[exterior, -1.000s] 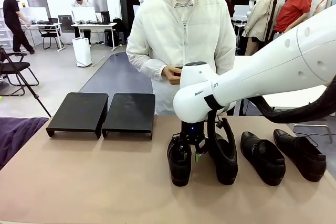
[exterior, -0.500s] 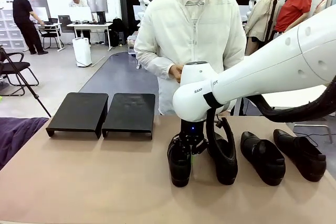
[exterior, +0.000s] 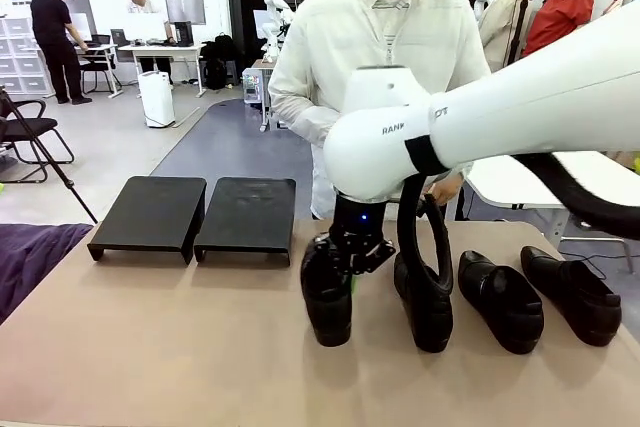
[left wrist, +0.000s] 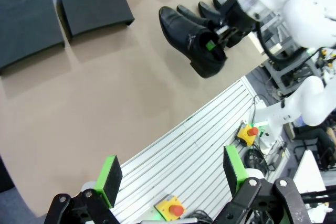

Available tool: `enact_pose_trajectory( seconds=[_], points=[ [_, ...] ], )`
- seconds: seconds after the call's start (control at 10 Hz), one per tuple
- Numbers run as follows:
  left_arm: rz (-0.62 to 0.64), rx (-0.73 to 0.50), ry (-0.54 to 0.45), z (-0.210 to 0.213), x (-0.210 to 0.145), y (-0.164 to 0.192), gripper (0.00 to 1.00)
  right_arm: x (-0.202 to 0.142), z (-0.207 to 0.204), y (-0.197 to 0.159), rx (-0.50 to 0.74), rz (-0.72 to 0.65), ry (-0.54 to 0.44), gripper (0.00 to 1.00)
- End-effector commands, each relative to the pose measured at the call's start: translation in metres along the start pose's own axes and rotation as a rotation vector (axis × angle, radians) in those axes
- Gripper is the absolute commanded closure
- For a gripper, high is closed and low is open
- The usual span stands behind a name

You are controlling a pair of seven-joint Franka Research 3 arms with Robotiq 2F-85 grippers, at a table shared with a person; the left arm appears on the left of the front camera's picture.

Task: Organize the shoes by placing them on the stand.
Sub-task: Pick up one Shoe and place it in the middle of the table.

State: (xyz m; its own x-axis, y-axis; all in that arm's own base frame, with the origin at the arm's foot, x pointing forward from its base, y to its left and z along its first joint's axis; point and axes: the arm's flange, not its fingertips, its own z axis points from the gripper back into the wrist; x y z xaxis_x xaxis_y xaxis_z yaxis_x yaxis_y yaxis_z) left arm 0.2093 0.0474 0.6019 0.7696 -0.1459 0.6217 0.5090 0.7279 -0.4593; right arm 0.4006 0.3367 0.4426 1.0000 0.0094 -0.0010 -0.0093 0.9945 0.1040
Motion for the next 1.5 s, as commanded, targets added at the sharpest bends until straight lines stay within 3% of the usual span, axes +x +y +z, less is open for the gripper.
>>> enact_pose_trajectory(
  seconds=[0.0, 0.2, 0.5, 0.8, 1.2, 1.3, 1.4],
  points=[
    [-0.015, -0.019, -0.007, 0.001, 0.0, 0.0, 0.0, -0.035, -0.009, 0.019, 0.114, 0.057, -0.05, 1.0],
    [-0.015, -0.019, -0.007, 0.001, 0.0, 0.0, 0.0, -0.037, -0.028, 0.059, 0.212, 0.156, 0.023, 1.0],
    [-0.015, -0.019, -0.007, 0.001, 0.0, 0.0, 0.0, -0.005, -0.059, 0.09, 0.26, 0.146, -0.041, 1.0],
    [-0.015, -0.019, -0.007, 0.001, 0.0, 0.0, 0.0, 0.024, -0.078, 0.098, 0.274, 0.09, -0.02, 1.0],
    [-0.015, -0.019, -0.007, 0.001, 0.0, 0.0, 0.0, 0.034, -0.082, 0.098, 0.3, 0.096, 0.006, 1.0],
    [-0.015, -0.019, -0.007, 0.001, 0.0, 0.0, 0.0, 0.035, -0.082, 0.097, 0.307, 0.105, 0.013, 0.61],
    [-0.015, -0.019, -0.007, 0.001, 0.0, 0.0, 0.0, 0.036, -0.081, 0.096, 0.31, 0.107, 0.006, 0.01]
  ],
)
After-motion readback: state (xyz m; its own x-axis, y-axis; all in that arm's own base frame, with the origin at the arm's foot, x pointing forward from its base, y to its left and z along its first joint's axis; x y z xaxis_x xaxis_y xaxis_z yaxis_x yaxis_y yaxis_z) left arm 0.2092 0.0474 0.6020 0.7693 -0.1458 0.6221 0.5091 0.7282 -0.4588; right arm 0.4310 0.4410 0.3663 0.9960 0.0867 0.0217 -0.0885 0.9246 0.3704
